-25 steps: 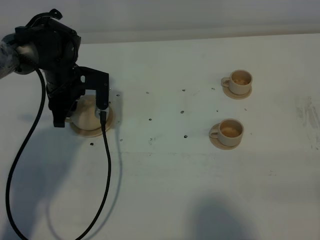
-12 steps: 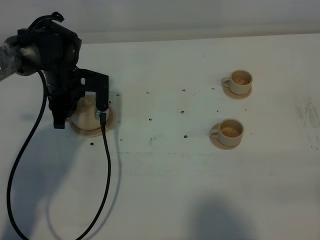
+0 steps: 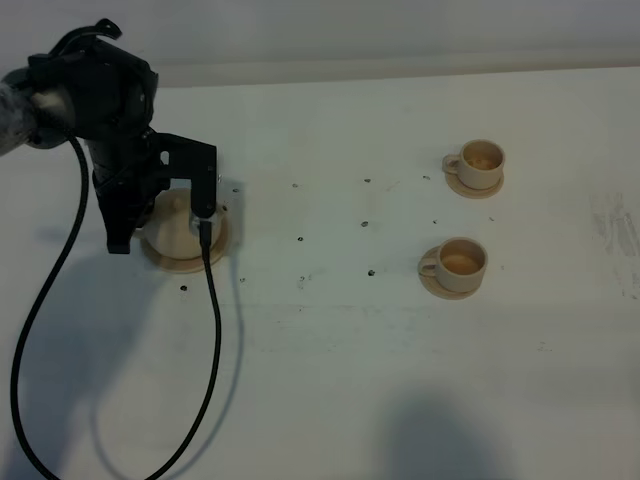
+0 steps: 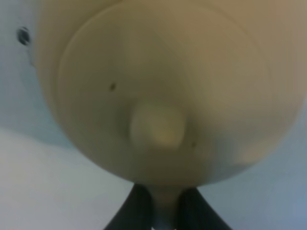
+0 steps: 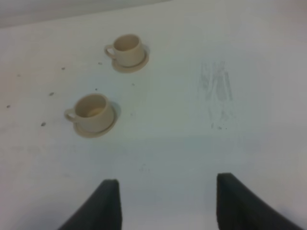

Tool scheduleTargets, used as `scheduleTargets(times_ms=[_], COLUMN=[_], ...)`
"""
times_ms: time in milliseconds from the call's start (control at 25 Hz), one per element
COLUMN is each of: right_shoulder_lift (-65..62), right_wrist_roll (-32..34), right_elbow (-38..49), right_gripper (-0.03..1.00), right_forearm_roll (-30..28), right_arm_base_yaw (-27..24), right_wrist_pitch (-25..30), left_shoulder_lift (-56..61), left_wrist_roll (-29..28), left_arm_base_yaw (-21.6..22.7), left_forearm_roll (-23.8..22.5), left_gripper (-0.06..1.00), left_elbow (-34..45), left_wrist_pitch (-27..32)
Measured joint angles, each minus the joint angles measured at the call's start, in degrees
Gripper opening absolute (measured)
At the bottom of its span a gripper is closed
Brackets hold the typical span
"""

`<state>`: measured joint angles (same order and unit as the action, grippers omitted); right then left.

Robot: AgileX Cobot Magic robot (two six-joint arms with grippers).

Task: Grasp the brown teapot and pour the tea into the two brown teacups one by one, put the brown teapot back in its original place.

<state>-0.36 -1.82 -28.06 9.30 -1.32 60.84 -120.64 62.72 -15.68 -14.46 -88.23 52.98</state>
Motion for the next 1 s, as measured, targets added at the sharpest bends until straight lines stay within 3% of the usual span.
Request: scheduleTargets(times_ms=[520,800,1000], right_shoulder_lift=[0.0,0.0,0.0], right_wrist_roll=[0.0,0.0,0.0], right_elbow=[0.0,0.0,0.0], right_gripper=[0.47,0.47,0.47], right_forearm_roll=[0.0,0.0,0.0], right_arm_base_yaw=[0.0,0.0,0.0], right_wrist_pitch=[0.0,0.0,0.0], left_shoulder_lift=[5.5,5.3,2.7], left_wrist_roll=[1.6,0.3,-1.1], left_arm_base_yaw=[-0.2,-8.3,-12.9], left_forearm_roll=[7.0,7.7,8.1], left_gripper=[0.11,0.11,0.11], left_elbow=[-0.5,-3.5,-7.4], left_wrist_pitch=[-0.9,-7.7,-8.6])
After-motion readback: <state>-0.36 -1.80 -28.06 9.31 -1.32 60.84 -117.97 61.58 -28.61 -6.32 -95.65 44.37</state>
